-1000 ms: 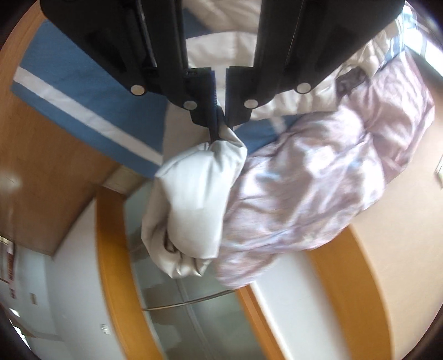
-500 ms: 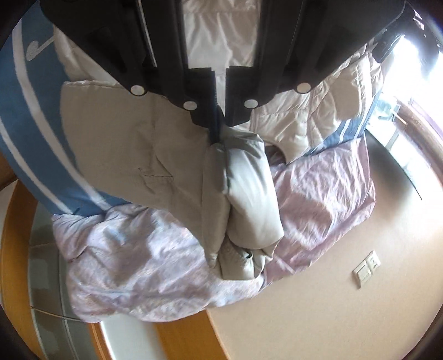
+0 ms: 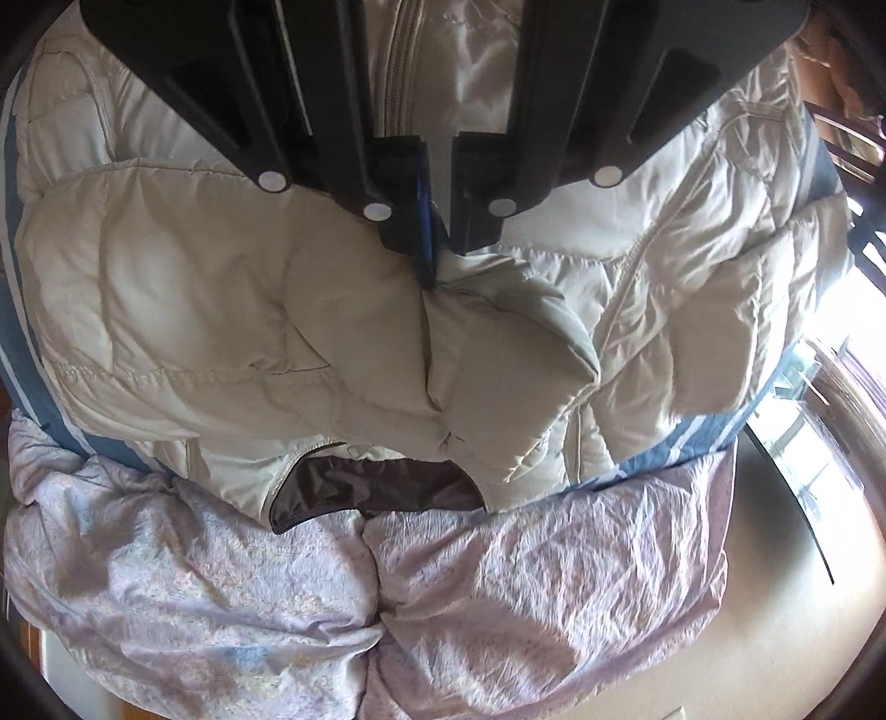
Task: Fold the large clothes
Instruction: 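Fold the held sleeve across the jacket front with the right tool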
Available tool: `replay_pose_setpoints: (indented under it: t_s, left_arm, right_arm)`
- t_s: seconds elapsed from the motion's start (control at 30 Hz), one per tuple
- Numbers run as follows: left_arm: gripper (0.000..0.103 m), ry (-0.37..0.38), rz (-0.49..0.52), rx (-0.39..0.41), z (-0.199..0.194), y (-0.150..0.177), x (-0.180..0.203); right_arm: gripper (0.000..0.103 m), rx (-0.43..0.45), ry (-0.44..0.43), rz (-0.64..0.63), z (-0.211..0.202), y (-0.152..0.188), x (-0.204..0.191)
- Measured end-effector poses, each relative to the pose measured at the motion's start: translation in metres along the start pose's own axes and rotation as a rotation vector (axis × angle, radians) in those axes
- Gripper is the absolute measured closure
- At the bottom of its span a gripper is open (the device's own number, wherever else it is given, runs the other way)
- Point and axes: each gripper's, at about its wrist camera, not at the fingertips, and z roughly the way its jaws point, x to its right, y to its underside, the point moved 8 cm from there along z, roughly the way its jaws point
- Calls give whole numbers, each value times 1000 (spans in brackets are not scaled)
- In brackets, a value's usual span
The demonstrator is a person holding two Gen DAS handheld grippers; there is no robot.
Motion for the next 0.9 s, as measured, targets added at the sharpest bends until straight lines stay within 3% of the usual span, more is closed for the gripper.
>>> replay_pose_setpoints:
  t_s: [0.2, 0.3, 0.33, 0.37, 0.47, 0.53, 0.67, 0.8, 0.9]
  left_arm:
    - [1, 67, -81, -37, -6, 4, -18]
    - [1, 81, -115, -35, -12, 8, -32]
    - [1, 81, -129, -35, -14, 9, -38]
    - [1, 75, -141, -35, -15, 11, -43]
    - [1, 33, -152, -23, -23, 15, -62]
    - [1, -5, -155, -11, -30, 17, -74]
    - [1, -51, -173, 13, -45, 22, -98]
    - [1, -109, -196, 41, -59, 26, -123]
    - [1, -150, -234, 50, -65, 31, -143]
  right_arm:
    - [84, -70, 127, -161, 17, 24, -12]
    - [53, -73, 116, -190, 10, 29, -14]
    - [36, -59, 106, -199, 4, 29, -17]
    - [33, -41, 104, -214, -1, 29, -19]
    - [38, 6, 59, -221, -19, 26, -25]
    - [50, 35, 33, -166, -28, 19, -21]
    - [60, 76, 95, -18, -28, -1, 14]
    - [65, 62, 147, 101, -9, -11, 48]
    - [63, -28, 161, 127, 19, -5, 54]
